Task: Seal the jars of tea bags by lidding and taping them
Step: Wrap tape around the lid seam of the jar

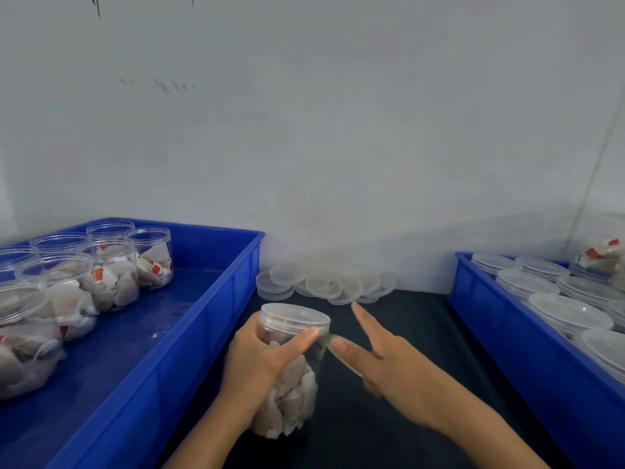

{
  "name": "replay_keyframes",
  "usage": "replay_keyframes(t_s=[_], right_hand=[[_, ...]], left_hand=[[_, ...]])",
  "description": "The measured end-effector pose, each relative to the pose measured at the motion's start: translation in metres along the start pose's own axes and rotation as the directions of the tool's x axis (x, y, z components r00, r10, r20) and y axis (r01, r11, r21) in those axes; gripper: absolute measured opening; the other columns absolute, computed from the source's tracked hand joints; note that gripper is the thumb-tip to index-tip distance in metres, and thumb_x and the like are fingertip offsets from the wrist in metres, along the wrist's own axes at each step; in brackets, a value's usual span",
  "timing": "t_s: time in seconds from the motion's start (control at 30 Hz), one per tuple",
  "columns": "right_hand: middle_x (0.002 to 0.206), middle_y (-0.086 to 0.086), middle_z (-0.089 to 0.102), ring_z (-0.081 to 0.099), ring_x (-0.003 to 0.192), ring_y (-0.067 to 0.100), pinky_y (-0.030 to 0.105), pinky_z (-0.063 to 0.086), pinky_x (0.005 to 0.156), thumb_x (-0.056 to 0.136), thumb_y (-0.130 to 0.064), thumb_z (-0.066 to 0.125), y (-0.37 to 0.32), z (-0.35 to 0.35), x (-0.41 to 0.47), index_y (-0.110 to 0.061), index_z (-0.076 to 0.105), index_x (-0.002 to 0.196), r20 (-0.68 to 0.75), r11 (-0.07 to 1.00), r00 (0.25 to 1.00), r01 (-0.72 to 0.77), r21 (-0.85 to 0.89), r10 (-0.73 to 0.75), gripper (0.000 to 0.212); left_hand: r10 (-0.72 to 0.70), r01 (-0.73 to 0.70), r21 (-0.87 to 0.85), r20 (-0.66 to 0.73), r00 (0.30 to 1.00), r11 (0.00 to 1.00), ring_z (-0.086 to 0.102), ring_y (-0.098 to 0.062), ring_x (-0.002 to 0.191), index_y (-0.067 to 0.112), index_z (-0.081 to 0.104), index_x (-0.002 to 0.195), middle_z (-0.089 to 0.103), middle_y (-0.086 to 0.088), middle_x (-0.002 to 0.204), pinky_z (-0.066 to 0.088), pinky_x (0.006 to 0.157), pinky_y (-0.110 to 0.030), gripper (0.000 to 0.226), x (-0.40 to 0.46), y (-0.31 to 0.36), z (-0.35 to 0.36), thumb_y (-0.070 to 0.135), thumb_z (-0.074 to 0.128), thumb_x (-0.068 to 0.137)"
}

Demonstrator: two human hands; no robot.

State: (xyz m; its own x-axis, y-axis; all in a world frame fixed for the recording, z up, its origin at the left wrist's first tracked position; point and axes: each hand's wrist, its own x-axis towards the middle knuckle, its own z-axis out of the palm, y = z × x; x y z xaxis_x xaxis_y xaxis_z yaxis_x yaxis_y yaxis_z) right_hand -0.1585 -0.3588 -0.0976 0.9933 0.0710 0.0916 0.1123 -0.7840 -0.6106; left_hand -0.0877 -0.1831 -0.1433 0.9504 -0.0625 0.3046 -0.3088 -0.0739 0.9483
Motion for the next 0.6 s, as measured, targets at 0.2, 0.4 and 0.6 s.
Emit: replay_keyframes(t_s=[0.2,0.4,0.6], right_hand=[[0.049,-0.013,0.047,0.048,0.052,-0.004,0.018,0.037,0.065,0.081,-0.069,0.045,0.01,-0.017,0.003,-0.049,0.034,0.139,0.029,0.984,0.996,0.076,0.16,-0.082,0.062],[0.054,-0.022,0.054,0.049,0.053,-0.011,0.014,0.029,0.054,0.093,-0.06,0.043,0.009,-0.017,0.003,-0.052,0.037,0.134,-0.056,0.983,0.988,0.136,-0.126,-0.144,0.043],[0.053,-0.028,0.05,0.046,0.053,-0.006,0.014,0.028,0.053,0.095,-0.058,0.039,0.014,-0.013,0.006,-0.058,0.032,0.137,-0.097,0.954,0.982,0.13,-0.272,-0.161,0.043]], left_hand=[[-0.031,0.036,-0.097,0.053,0.998,0.995,0.067,0.005,0.081,0.019,0.07,0.098,0.074,0.017,0.088,0.046,0.062,-0.004,0.063,-0.001,0.004,-0.005,0.057,0.073,0.048],[-0.122,0.158,-0.165,0.209,0.97,0.974,0.069,-0.005,0.089,0.023,0.073,0.097,0.076,0.007,0.094,0.046,0.078,-0.023,0.068,0.001,0.005,-0.012,0.063,0.084,0.044],[-0.072,0.144,-0.197,0.331,0.941,0.97,0.071,-0.006,0.084,0.028,0.078,0.091,0.076,0.001,0.092,0.05,0.069,-0.014,0.081,-0.002,0.009,-0.013,0.077,0.08,0.026]])
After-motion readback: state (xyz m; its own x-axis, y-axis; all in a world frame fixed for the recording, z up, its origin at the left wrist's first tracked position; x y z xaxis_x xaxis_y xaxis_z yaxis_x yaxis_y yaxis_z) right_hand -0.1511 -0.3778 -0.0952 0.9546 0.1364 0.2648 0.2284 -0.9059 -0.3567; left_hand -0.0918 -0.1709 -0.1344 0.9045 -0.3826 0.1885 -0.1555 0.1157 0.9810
